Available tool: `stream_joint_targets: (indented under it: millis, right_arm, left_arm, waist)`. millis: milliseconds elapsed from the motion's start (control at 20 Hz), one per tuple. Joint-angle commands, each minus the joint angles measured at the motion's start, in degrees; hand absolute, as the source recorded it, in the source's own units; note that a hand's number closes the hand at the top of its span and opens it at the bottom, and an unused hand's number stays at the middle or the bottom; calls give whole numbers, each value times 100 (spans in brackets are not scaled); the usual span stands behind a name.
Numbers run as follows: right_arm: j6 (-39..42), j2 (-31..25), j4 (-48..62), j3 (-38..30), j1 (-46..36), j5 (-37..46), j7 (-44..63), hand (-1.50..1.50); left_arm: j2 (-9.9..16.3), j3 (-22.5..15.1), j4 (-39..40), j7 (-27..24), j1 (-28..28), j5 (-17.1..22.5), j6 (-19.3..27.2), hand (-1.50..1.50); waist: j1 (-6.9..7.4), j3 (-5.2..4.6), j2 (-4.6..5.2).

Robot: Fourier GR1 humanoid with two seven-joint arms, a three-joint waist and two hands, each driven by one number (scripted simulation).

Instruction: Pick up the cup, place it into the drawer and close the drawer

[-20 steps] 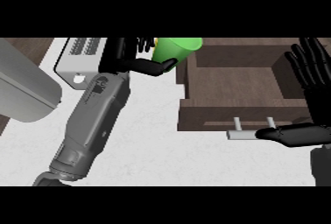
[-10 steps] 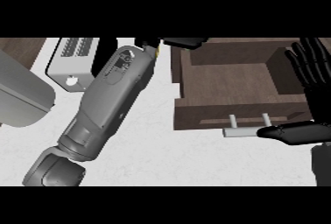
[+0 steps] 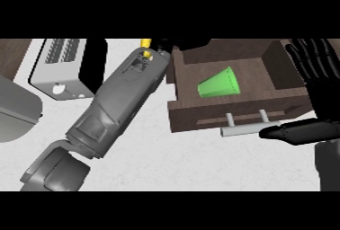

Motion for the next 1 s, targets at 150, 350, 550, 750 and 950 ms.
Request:
stream_joint_targets:
  millis: [150, 350, 550, 750, 950]
  right_arm:
    - [110, 1, 4, 141, -151, 24, -93, -150]
    - [73, 232, -27, 414, -255, 22, -16, -150]
    - [381, 315, 172, 638, -473, -253, 8, -150]
    - [1089, 203, 78, 944, -603, -765, 91, 150]
    - [1789, 103, 86, 1416, -490, -1201, 359, 150]
  left_arm:
    - [-1, -703, 480, 247, -19, 145, -267, 150]
    - [-1, -1002, 379, 148, 215, 297, -223, -150]
    - [-1, -815, 139, -281, 338, 759, -290, -150]
    - [-1, -600, -139, -733, 551, 1306, -409, -150]
    - [-1, -495, -343, -1192, 565, 1719, -444, -150]
  waist:
    - [-396, 4, 83]
    - [-575, 1, 110]
    - [-585, -4, 176]
    - [-615, -14, 160]
    - [-528, -15, 105]
